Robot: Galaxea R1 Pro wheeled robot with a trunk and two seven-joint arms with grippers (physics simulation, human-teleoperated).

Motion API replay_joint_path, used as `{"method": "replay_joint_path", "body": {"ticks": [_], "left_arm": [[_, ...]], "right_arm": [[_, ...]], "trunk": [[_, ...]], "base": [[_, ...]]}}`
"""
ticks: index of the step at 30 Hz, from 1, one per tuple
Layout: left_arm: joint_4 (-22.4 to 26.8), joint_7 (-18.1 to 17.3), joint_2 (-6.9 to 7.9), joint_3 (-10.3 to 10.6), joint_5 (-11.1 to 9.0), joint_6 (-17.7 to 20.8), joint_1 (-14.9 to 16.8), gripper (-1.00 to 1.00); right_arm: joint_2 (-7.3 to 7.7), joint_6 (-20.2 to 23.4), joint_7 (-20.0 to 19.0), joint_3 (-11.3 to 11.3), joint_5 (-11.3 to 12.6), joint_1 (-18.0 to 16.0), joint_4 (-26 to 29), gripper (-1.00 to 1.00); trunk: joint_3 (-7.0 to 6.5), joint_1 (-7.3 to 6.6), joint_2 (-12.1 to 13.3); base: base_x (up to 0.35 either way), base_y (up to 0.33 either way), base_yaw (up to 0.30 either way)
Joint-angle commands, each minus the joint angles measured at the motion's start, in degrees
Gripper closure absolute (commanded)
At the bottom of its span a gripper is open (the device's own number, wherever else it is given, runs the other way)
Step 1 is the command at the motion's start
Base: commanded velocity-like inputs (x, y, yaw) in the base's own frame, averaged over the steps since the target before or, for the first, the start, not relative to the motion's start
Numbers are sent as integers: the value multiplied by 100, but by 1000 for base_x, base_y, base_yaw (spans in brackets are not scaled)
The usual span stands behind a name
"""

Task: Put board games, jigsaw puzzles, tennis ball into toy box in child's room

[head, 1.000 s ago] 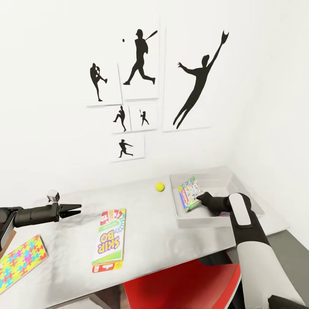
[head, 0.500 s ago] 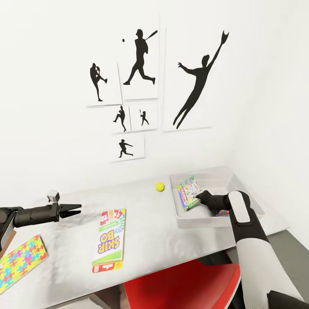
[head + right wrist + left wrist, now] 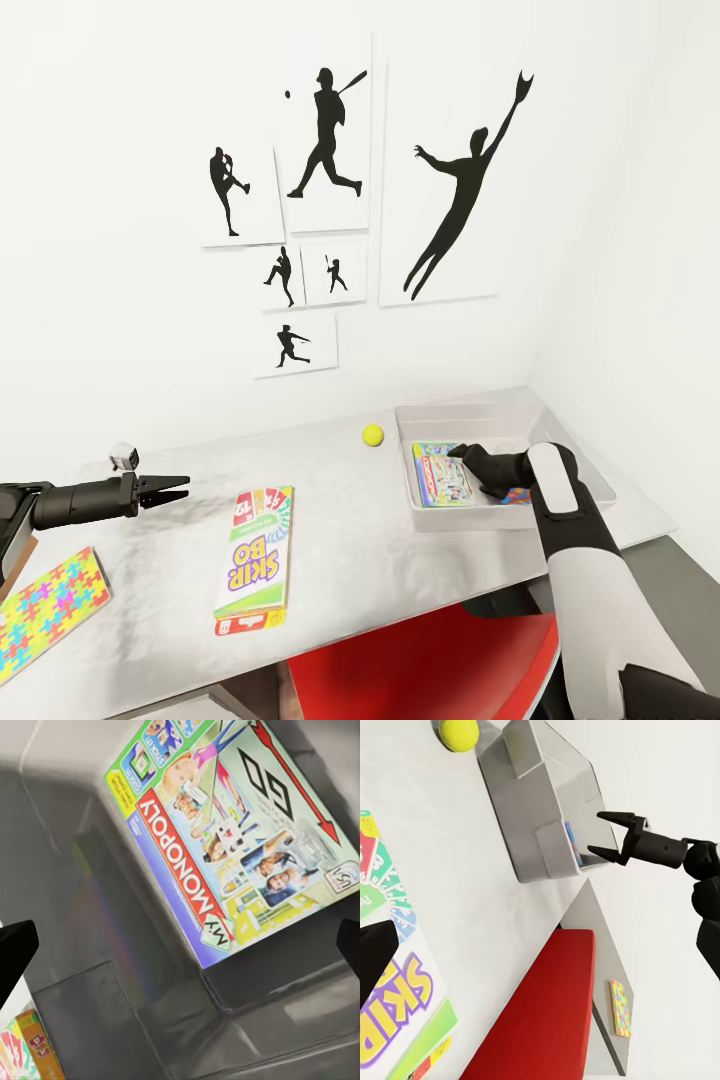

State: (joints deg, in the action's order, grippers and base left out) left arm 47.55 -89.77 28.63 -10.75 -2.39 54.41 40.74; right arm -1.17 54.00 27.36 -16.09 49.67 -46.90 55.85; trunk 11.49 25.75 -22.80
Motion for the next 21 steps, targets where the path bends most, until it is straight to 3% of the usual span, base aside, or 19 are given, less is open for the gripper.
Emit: {"method": "replay_joint_path", "body": {"ticks": [1, 14, 21], "left_arm": [[0, -23, 2, 2, 2, 61, 4, -100], [0, -23, 2, 3, 2, 61, 4, -100], [0, -23, 2, 4, 2, 61, 4, -100]], "right_arm": [[-6, 14, 59, -17, 60, -8, 4, -100], [19, 79, 2, -32, 74, 11, 145, -100], [19, 254, -10, -34, 77, 60, 651, -100]], "trunk": [[12, 4, -12], [1, 4, -12], [-51, 4, -12]], "base": [[0, 0, 0], [0, 0, -9], [0, 0, -97]]}}
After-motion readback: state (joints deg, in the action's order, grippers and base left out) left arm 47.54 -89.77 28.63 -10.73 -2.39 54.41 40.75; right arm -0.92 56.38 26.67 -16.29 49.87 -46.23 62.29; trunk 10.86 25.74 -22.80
